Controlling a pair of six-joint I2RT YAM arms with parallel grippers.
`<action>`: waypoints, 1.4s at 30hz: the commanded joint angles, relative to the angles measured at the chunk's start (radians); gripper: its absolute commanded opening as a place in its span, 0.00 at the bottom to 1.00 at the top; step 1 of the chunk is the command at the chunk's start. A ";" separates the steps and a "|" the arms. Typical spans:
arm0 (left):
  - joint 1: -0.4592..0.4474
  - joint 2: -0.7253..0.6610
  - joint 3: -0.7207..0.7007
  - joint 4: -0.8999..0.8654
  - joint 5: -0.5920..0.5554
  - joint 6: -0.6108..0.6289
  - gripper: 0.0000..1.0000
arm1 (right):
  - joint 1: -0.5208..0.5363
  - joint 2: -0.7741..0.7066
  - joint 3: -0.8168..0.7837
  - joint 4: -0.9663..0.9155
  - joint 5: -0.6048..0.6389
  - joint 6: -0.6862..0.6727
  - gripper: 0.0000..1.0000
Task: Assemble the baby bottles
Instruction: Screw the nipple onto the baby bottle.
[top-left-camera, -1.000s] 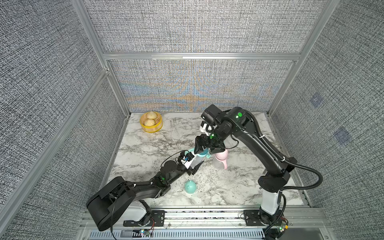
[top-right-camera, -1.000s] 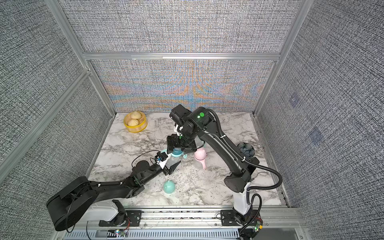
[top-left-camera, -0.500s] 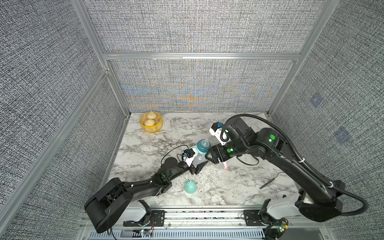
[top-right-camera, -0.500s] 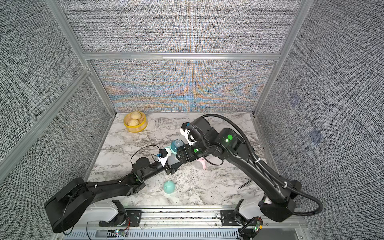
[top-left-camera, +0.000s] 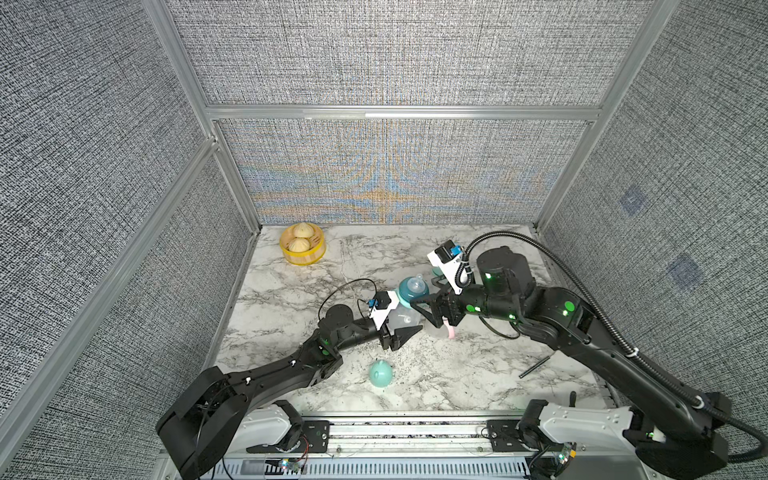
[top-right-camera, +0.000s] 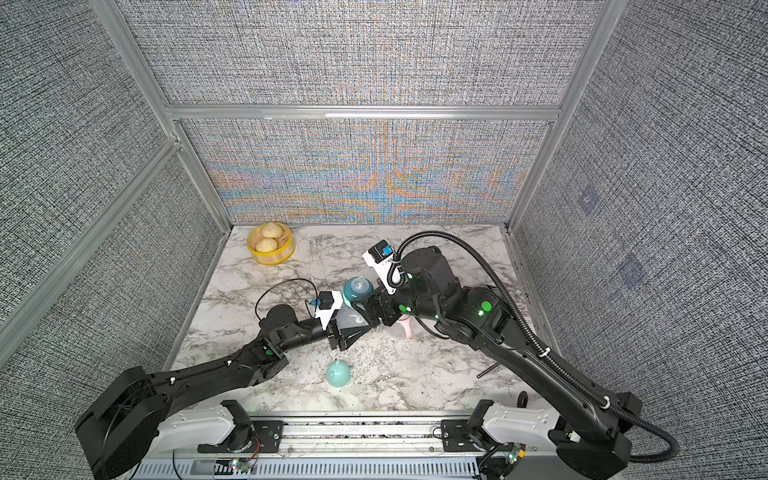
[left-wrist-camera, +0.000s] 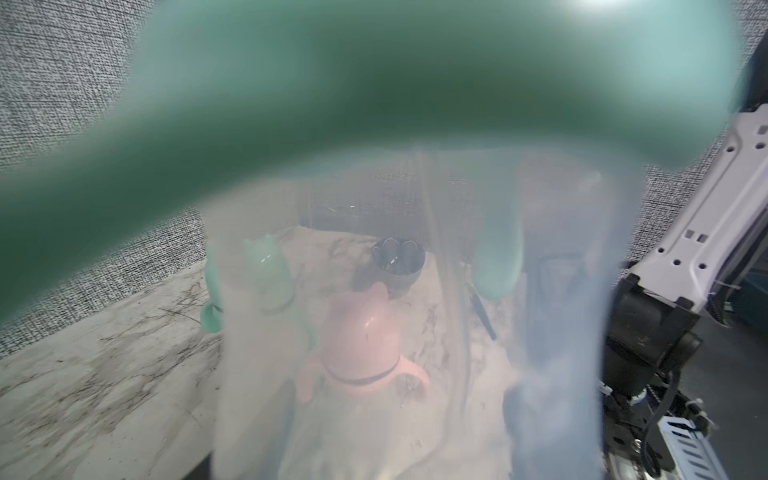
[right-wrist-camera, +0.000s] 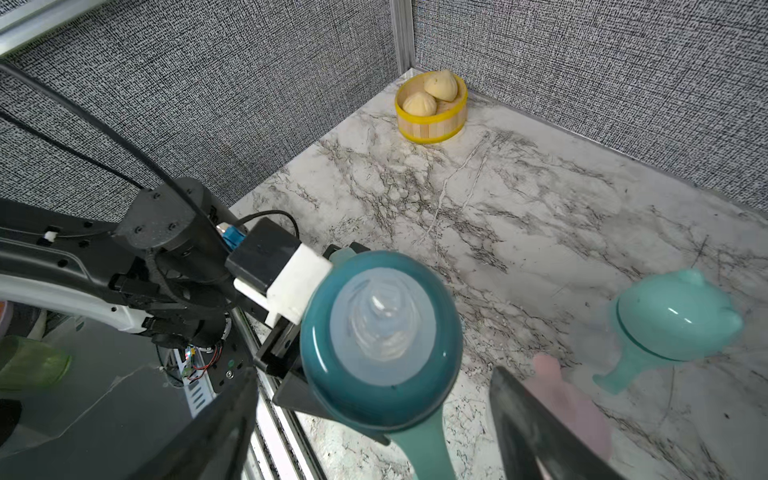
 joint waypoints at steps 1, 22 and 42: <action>0.006 -0.008 0.016 0.000 0.064 -0.026 0.00 | -0.009 -0.016 -0.042 0.134 -0.044 -0.010 0.87; 0.009 -0.019 0.022 -0.027 0.078 -0.030 0.00 | -0.063 -0.014 -0.154 0.315 -0.130 0.072 0.85; 0.011 -0.020 0.026 -0.039 0.071 -0.023 0.00 | -0.066 -0.004 -0.171 0.327 -0.145 0.086 0.75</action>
